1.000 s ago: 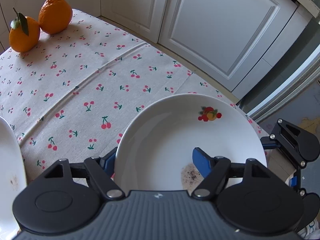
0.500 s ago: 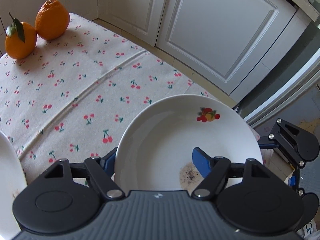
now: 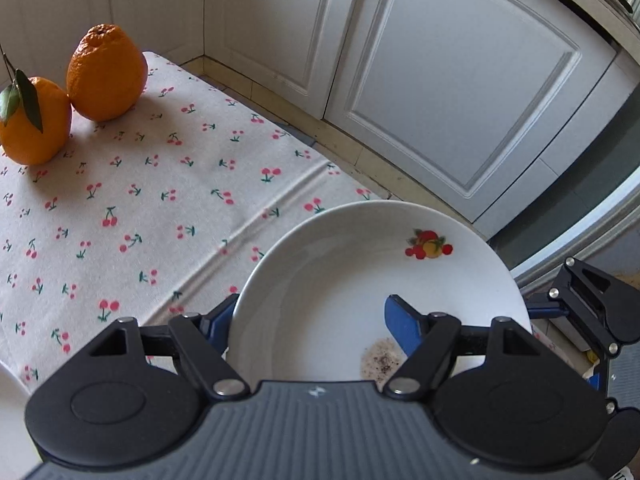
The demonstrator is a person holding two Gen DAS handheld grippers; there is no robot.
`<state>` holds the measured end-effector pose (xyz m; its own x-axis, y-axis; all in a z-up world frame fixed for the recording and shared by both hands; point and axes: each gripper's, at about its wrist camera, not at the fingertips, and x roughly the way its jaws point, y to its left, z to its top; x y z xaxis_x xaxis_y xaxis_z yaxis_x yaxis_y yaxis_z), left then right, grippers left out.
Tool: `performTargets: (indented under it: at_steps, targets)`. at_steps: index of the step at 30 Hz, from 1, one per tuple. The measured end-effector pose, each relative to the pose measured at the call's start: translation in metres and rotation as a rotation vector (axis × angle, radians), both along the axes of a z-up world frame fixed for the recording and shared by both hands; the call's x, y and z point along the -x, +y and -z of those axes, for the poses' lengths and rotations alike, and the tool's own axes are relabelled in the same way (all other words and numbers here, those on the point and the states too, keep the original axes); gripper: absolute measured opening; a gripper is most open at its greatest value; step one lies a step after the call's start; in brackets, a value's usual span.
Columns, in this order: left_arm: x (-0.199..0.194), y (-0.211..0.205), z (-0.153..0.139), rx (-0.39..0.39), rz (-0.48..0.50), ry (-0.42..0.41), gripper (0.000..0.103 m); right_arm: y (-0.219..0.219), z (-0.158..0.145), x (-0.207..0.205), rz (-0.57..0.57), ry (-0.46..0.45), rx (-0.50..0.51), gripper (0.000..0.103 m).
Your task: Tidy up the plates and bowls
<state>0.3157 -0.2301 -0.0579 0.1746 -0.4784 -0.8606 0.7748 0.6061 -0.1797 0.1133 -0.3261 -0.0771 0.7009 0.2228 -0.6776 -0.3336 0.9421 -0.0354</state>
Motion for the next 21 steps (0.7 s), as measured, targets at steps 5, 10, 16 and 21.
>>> performTargets:
  at_steps: [5, 10, 16, 21]
  targets:
    - [-0.01, -0.003, 0.003, 0.009, -0.011, 0.003, 0.076, -0.004, 0.001, -0.012, 0.01, 0.007, -0.011, 0.1]
    - [-0.013, -0.006, 0.004, 0.016, -0.011, 0.0, 0.076, -0.006, 0.004, -0.017, 0.028, 0.017, -0.029, 0.1]
    - [-0.015, -0.008, 0.005, 0.023, -0.009, -0.005, 0.076, -0.007, 0.004, -0.022, 0.036, 0.016, -0.03, 0.1]
    - [-0.014, -0.007, 0.003, 0.032, -0.011, -0.016, 0.079, -0.006, 0.005, -0.021, 0.042, 0.012, -0.033, 0.102]
